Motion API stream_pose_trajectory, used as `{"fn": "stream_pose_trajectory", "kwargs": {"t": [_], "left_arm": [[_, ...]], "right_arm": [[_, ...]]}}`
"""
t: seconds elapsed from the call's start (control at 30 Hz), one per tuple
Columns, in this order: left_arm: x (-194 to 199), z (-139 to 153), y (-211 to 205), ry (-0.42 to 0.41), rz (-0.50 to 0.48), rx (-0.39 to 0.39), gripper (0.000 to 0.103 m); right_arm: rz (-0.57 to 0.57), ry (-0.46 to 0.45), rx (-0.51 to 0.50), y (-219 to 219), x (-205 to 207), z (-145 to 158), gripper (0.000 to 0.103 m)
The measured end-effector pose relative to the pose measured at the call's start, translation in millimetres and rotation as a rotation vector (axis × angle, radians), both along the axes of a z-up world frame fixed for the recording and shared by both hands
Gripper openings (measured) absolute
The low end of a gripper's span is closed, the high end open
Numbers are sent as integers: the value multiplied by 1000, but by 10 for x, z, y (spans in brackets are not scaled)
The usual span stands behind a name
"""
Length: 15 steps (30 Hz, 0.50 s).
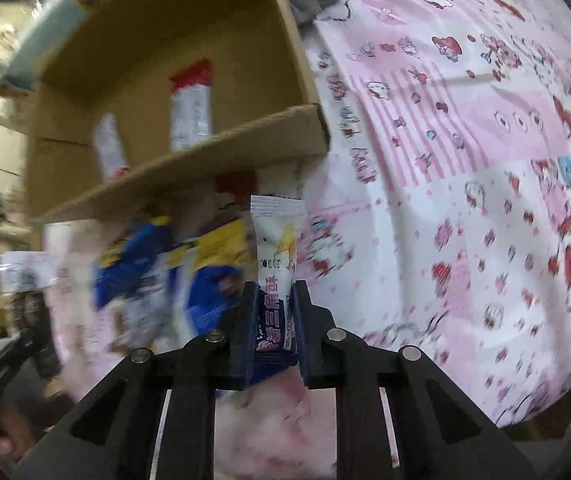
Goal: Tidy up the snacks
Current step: 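Carry both packets over the box and open both tools to drop them inside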
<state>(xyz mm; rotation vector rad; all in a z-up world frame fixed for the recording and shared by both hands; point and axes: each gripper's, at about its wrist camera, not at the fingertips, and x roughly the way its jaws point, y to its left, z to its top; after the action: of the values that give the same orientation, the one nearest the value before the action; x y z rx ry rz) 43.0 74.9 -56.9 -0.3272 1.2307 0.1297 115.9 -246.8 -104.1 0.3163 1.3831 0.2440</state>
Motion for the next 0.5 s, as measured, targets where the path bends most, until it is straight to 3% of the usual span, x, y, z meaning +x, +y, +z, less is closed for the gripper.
{"fn": "stream_pose_trajectory", "kwargs": {"t": [0.23,0.37,0.5], "left_arm": [[81,331,50,-110,26,28,9],[170,535,-15,-163,5,34,9],[340,744,-110,-231,-33,87,9]], "right_arm": [[74,-137,119,174,-220,339,18],[75,-195,207,238,-105,466,18],[68,-258,290,277,6,587,18]]}}
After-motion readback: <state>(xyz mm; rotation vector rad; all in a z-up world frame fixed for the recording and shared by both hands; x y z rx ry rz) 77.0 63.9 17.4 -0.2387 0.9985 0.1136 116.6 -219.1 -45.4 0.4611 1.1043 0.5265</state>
